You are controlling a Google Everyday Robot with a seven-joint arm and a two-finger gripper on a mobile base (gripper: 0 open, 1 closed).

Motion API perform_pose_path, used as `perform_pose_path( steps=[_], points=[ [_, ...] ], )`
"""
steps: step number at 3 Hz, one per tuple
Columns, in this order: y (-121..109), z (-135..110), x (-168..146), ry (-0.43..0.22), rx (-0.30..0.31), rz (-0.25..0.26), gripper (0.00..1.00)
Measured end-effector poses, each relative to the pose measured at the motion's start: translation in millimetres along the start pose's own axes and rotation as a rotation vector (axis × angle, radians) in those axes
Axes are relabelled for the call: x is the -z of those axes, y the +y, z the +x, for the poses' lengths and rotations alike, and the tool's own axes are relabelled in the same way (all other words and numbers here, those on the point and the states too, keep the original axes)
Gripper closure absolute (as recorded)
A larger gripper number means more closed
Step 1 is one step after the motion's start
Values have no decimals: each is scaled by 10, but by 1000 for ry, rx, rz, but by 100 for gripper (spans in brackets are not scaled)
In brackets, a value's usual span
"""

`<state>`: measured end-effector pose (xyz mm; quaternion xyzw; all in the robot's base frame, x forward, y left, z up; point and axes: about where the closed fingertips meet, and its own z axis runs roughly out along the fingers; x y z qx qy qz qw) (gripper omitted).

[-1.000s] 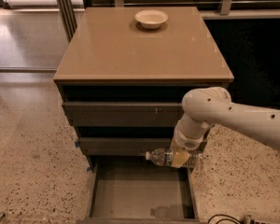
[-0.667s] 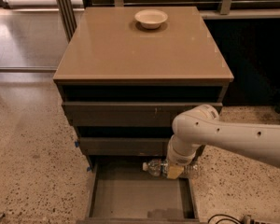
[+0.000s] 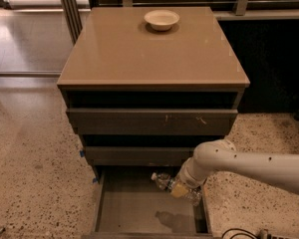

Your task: Place water bottle into bottom drawer

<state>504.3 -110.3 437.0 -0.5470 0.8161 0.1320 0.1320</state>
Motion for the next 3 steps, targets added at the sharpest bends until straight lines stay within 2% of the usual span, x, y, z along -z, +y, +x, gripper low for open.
perform_pose_path(
  steps=[1,2,3],
  points=[
    [-41,39,-257,-36,-71,-39,100],
    [-41,39,-258,-36,-72,-39,100],
    [74,90,-639,-19,-112,-54,100]
  ],
)
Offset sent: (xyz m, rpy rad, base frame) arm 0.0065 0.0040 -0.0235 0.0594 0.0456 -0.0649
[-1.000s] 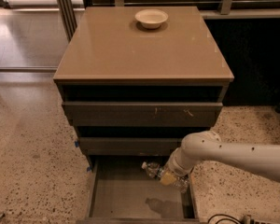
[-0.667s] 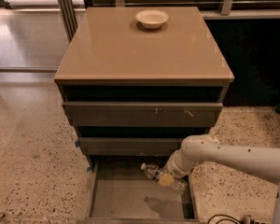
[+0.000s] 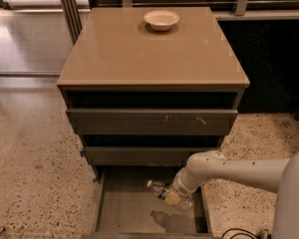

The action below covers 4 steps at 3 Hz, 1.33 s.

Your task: Place water bottle into bottom drawer

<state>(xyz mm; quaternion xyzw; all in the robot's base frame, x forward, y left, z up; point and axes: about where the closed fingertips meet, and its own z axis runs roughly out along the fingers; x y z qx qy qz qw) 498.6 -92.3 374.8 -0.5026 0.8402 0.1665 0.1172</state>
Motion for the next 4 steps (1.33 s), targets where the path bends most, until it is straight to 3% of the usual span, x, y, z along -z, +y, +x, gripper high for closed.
perform_pose_path(
  steps=[1,2,3,4],
  points=[
    [130,197,-796,57,-86,-38,100],
    [131,198,-797,57,-86,-38,100],
    [200,434,-1273,90,-103,-81,100],
    [186,547,-1698,101,-136,-66,100]
  ],
)
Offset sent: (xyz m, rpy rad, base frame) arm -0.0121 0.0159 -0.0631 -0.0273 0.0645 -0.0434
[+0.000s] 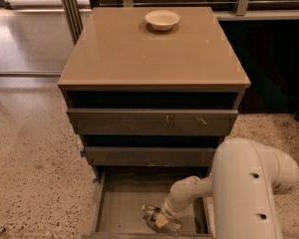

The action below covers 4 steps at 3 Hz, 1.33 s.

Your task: Place water bottle into bottom drawer

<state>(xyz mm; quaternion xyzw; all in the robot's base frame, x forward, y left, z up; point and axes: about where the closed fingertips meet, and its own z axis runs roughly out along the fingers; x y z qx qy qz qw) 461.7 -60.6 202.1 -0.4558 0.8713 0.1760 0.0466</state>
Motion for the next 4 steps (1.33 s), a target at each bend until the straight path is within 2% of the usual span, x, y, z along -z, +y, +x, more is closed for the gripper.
perform_pose_path(
  steps=[1,2,3,4],
  points=[
    [-104,107,-287,43,8,64,100],
    [-227,-44,-293,22,-20,105,100],
    [-191,-23,-296,22,-17,96,100],
    [-288,-115,-298,-5,-14,124,100]
  ],
)
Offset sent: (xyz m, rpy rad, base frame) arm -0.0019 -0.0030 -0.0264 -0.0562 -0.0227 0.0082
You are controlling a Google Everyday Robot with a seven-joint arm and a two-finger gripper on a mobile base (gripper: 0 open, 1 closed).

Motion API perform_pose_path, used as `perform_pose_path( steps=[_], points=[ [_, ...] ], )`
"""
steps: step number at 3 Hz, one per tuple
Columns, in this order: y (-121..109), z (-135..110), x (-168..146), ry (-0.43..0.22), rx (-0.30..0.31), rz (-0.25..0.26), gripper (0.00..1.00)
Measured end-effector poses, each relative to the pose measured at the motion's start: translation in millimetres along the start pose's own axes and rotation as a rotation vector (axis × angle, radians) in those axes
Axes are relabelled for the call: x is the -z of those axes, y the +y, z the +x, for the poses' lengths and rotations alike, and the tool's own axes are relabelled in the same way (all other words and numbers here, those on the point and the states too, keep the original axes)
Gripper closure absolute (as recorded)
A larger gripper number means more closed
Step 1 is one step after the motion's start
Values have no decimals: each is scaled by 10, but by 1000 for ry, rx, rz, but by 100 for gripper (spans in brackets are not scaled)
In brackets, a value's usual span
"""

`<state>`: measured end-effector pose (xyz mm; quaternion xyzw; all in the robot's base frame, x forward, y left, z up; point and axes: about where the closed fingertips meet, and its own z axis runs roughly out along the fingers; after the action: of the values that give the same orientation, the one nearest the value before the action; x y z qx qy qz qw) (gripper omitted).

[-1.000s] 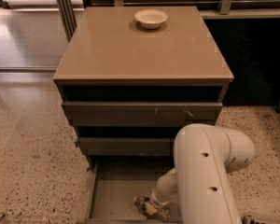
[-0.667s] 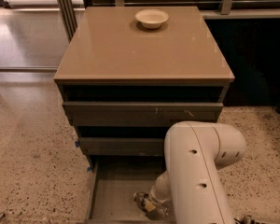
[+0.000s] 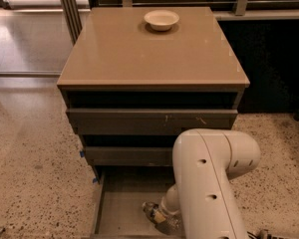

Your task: Place water bottle into bottom drawer

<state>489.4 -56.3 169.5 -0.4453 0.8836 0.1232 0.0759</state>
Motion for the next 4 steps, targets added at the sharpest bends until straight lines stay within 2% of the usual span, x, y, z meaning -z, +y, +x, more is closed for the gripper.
perform_pose_path(
  steps=[1,2,3,4],
  points=[
    [-95,-96,-148,-41,-45,3,100],
    [-94,-96,-149,-41,-46,3,100],
    [-45,-49,-249,-60,-93,-45,100],
    [97,59,-492,-102,-206,-155,100]
  ],
)
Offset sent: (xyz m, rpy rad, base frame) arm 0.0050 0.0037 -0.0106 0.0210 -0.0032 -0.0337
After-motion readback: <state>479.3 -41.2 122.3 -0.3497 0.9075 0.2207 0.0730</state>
